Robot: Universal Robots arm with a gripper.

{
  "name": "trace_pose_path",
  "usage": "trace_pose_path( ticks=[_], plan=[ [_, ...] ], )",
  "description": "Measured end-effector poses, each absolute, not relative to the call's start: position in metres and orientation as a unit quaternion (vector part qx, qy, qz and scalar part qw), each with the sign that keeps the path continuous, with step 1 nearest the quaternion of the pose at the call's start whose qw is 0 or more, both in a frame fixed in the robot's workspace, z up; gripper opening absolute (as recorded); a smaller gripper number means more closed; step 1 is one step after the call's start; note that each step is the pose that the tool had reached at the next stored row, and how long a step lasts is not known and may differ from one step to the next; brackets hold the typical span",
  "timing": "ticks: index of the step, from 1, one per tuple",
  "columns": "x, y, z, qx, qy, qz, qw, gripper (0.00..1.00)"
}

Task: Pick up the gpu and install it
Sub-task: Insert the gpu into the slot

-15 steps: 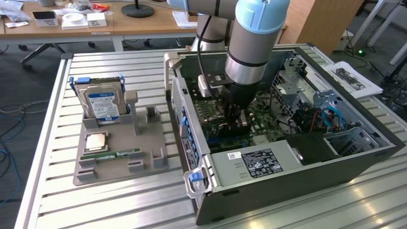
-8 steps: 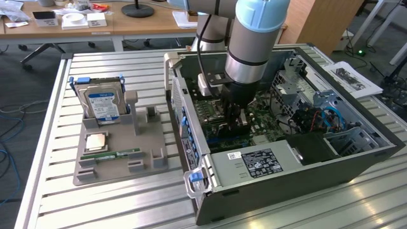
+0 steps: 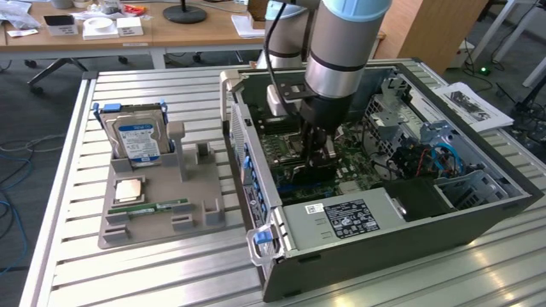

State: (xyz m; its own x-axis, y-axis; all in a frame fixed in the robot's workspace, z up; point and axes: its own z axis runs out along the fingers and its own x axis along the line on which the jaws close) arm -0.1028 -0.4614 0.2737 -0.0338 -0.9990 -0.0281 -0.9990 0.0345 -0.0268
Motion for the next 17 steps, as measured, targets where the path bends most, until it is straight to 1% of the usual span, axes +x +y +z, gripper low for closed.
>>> trace_pose_path(
  ticks=[6,17],
  plan=[
    [-0.103,-0.461,0.297,-0.695,0.719,0.0,0.019,0.34],
    [-0.103,-0.461,0.325,-0.695,0.719,0.0,0.019,0.34]
  ],
)
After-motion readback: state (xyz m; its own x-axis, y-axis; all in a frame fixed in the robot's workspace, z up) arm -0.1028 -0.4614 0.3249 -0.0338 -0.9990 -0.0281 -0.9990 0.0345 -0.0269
